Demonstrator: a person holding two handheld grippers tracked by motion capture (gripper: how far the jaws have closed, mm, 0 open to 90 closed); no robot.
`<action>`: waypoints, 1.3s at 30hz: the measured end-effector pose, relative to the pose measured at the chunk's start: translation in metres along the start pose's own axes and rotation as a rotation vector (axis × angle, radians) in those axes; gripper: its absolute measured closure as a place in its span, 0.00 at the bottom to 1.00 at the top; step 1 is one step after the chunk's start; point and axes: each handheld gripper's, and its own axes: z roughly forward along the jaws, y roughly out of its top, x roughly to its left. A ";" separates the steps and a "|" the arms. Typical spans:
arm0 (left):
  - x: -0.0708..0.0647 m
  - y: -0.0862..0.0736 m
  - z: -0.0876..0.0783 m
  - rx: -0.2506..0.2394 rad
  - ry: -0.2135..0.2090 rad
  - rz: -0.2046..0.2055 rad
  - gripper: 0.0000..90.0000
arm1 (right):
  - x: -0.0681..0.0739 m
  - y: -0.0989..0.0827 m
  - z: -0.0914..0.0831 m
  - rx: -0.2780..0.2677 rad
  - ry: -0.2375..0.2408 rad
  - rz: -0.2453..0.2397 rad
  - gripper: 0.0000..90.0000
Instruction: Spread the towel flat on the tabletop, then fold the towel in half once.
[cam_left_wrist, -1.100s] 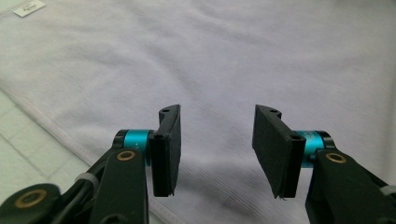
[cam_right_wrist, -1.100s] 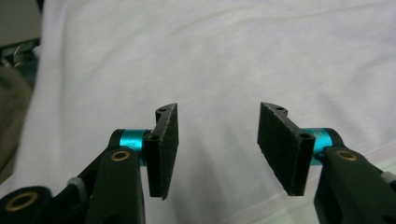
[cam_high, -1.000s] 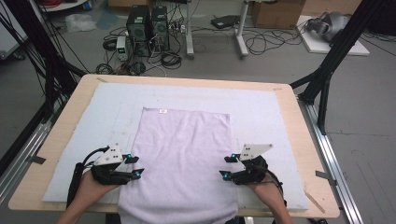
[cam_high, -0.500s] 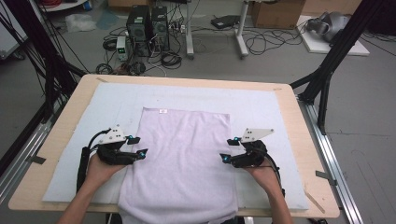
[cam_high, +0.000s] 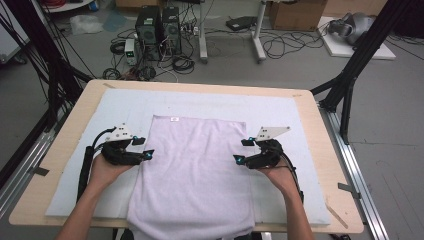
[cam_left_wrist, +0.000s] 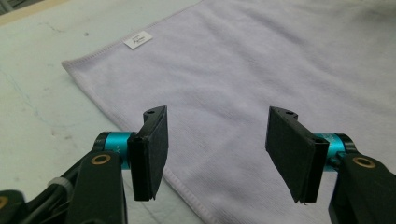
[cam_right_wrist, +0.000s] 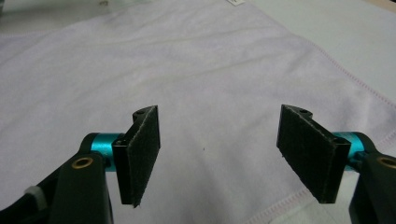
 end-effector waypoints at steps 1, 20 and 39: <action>0.000 0.001 0.001 -0.008 -0.005 0.004 0.44 | -0.001 0.001 0.001 0.003 0.004 -0.003 0.33; 0.036 0.038 0.010 0.016 -0.048 0.005 0.46 | -0.026 0.033 0.005 0.042 0.002 -0.007 0.33; 0.065 0.028 0.041 0.083 -0.004 -0.038 0.52 | -0.064 0.041 0.014 0.095 -0.035 0.043 0.34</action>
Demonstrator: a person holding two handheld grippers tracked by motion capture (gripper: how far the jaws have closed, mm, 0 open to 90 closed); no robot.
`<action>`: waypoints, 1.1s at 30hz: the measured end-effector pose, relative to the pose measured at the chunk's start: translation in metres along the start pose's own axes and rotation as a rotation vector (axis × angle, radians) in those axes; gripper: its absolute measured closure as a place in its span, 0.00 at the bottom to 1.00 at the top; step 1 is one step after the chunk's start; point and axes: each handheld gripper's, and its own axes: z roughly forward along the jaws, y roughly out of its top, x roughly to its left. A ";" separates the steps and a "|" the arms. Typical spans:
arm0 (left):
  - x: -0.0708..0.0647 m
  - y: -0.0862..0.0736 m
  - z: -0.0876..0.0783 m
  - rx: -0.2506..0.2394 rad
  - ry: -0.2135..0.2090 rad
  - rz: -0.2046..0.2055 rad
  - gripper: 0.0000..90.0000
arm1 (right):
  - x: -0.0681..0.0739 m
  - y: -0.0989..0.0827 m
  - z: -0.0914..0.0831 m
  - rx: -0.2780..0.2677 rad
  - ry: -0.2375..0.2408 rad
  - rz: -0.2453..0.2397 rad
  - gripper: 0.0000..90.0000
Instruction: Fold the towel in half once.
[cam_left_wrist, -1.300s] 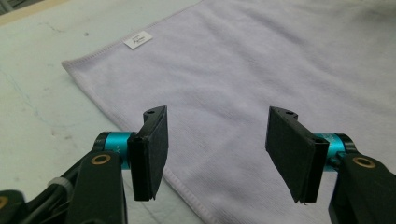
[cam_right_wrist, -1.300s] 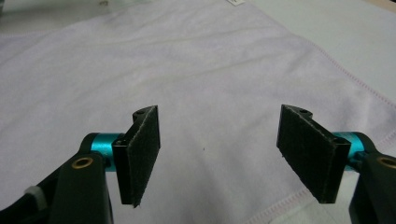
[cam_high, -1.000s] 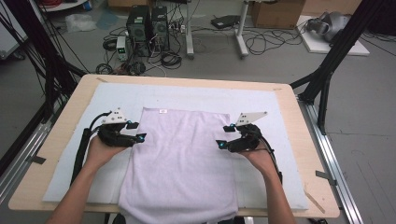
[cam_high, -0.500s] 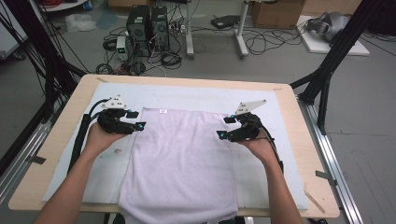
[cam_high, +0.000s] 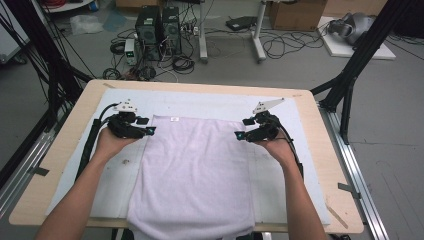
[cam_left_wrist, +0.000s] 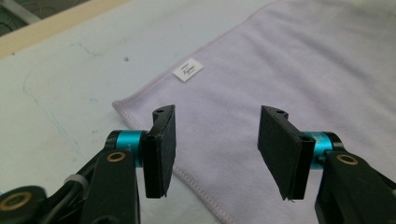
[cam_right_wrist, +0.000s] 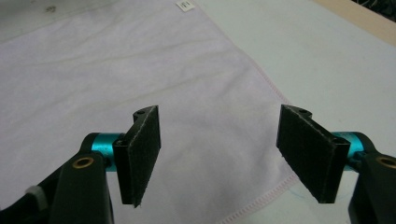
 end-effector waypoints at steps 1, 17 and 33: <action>0.001 -0.002 0.005 0.021 0.003 -0.001 0.51 | -0.002 -0.001 0.001 -0.003 0.000 0.005 0.37; 0.003 -0.012 0.037 0.098 0.099 -0.015 0.71 | -0.021 -0.048 0.027 0.064 -0.107 0.089 0.57; 0.006 -0.008 0.021 0.042 0.061 -0.051 0.98 | -0.017 -0.038 0.016 0.046 -0.081 0.083 0.96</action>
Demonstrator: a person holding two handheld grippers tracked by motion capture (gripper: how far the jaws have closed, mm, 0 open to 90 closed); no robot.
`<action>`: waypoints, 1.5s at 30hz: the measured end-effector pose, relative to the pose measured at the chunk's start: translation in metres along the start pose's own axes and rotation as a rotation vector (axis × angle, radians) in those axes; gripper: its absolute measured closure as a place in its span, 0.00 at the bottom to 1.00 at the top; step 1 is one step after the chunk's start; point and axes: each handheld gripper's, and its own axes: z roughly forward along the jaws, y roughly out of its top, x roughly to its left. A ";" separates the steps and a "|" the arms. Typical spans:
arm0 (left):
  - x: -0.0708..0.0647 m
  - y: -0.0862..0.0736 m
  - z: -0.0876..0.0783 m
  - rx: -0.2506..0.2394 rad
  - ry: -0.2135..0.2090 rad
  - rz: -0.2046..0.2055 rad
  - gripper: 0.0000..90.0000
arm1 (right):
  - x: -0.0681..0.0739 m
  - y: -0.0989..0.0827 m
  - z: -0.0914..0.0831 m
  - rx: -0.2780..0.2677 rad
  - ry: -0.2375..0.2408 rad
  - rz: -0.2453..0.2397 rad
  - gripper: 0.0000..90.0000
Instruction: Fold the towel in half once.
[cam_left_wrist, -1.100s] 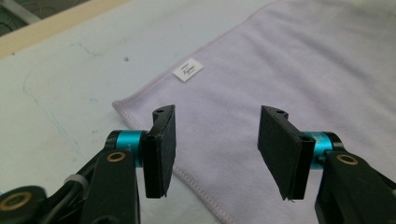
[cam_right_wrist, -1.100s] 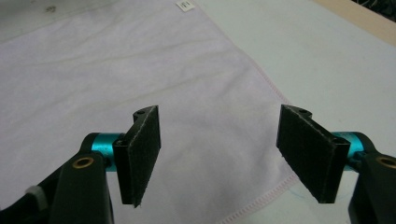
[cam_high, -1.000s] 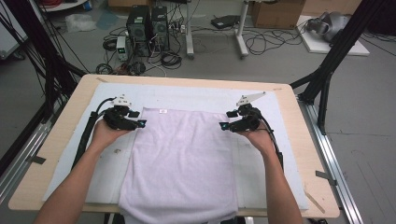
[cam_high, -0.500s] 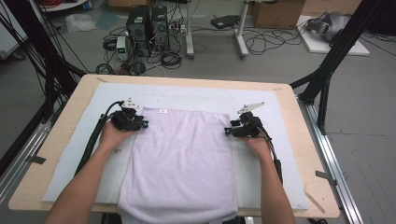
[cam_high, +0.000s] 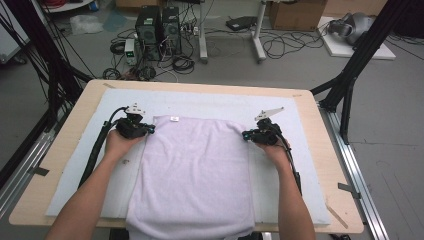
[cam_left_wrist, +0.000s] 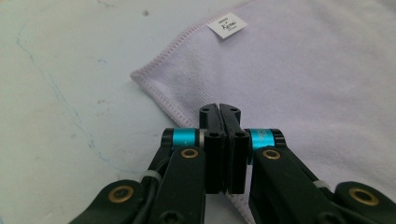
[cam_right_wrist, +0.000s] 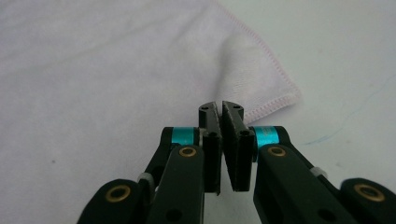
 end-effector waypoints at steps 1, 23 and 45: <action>-0.001 0.001 -0.004 -0.006 -0.001 0.013 0.98 | 0.001 0.003 -0.006 -0.018 -0.004 0.003 0.96; -0.063 -0.078 -0.090 -0.045 -0.107 0.115 0.77 | 0.086 -0.052 -0.075 -0.040 0.143 -0.086 0.82; -0.039 -0.048 -0.038 0.000 -0.127 0.006 0.89 | 0.055 -0.033 -0.025 -0.004 0.170 -0.007 0.90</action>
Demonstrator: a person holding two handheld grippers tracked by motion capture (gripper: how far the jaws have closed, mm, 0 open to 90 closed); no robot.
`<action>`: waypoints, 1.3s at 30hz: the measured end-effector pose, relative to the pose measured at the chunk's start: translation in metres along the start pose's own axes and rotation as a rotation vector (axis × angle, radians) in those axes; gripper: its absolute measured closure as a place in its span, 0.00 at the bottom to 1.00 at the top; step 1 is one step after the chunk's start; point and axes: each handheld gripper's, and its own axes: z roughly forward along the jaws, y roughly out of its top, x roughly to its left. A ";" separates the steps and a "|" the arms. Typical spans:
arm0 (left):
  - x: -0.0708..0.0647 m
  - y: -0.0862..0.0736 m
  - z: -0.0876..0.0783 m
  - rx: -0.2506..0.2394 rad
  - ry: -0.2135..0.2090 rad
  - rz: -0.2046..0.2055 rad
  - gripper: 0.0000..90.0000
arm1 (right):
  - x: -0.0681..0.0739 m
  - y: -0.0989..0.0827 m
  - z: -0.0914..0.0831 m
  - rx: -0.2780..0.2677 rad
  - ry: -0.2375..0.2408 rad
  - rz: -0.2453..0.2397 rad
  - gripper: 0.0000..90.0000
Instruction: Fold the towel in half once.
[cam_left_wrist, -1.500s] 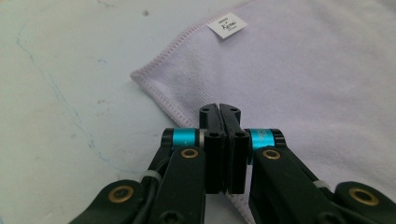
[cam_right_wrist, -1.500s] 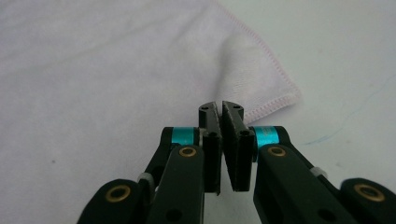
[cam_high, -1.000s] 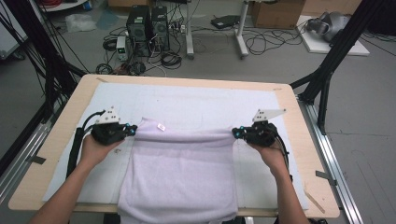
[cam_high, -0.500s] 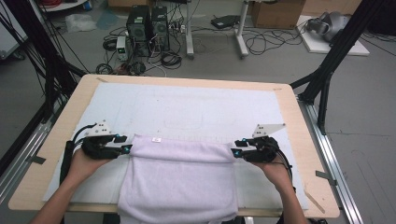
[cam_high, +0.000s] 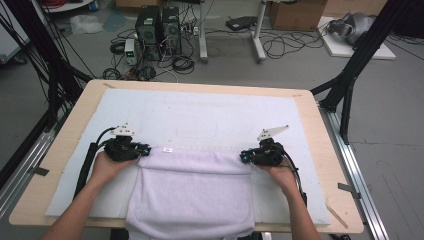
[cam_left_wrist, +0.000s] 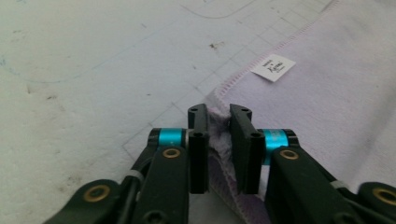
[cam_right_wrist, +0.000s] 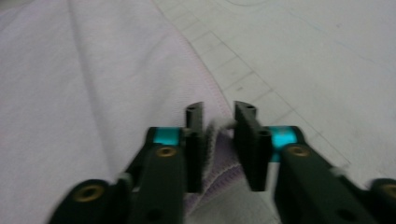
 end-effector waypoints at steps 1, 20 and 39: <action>-0.001 0.001 -0.002 -0.005 0.001 0.005 0.89 | 0.003 0.002 -0.002 -0.003 -0.009 -0.008 0.91; -0.022 0.002 -0.041 -0.111 0.046 0.067 0.83 | 0.042 0.011 -0.048 -0.131 -0.040 -0.120 0.92; -0.053 -0.027 -0.068 -0.134 0.025 0.145 0.88 | 0.077 -0.012 -0.053 -0.139 -0.012 -0.175 0.91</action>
